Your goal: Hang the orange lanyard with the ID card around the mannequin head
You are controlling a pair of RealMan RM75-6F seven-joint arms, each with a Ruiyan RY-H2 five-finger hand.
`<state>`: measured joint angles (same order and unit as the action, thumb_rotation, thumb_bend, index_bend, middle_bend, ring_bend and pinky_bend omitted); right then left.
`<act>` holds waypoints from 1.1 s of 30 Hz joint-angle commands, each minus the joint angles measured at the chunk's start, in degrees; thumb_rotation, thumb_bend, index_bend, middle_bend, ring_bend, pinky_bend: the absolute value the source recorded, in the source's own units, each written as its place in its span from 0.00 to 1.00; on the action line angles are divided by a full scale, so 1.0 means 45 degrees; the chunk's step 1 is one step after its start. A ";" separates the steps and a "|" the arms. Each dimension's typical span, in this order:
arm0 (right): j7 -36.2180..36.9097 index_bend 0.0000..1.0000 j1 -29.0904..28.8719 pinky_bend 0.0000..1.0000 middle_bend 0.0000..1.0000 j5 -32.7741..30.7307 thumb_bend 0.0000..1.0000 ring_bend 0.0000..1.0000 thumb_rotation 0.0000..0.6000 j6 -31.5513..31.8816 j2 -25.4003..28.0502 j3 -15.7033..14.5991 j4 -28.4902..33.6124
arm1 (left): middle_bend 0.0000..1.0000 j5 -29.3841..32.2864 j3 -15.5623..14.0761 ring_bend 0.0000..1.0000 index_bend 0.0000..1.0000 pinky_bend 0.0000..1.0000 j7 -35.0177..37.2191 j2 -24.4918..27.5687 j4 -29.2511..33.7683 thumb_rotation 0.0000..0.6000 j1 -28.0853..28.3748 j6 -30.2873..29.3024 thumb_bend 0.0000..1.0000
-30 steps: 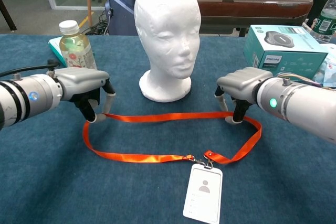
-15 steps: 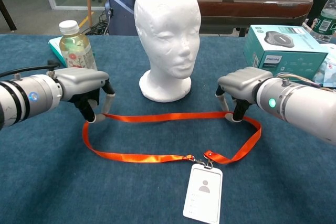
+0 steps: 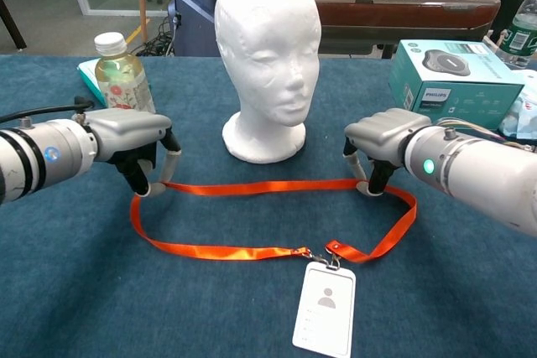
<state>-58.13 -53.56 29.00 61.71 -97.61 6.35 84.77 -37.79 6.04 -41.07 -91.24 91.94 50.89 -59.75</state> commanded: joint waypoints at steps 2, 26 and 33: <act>-0.0044 0.58 -0.0038 1.00 1.00 -0.0023 0.39 0.94 1.00 0.0012 -0.0031 -0.0009 -0.0043 | 0.99 -0.0008 0.0001 1.00 0.60 1.00 -0.0006 -0.0011 -0.0032 1.00 0.0012 0.0012 0.33; 0.2375 0.61 0.1241 1.00 1.00 0.3551 0.39 0.94 1.00 0.1255 0.3400 -0.0294 0.4761 | 0.99 -0.3253 0.0615 1.00 0.60 1.00 0.3009 0.3277 0.4214 1.00 -0.1384 -0.0992 0.33; 0.3400 0.61 0.1904 1.00 1.00 0.5175 0.39 0.94 1.00 0.2097 0.4603 -0.0186 0.6218 | 0.99 -0.4455 0.1265 1.00 0.59 1.00 0.3838 0.4266 0.5672 1.00 -0.1716 -0.1667 0.33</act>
<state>-43.91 -45.88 51.08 70.21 -77.86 5.33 111.59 -57.08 10.89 -24.60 -72.84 116.42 43.63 -66.45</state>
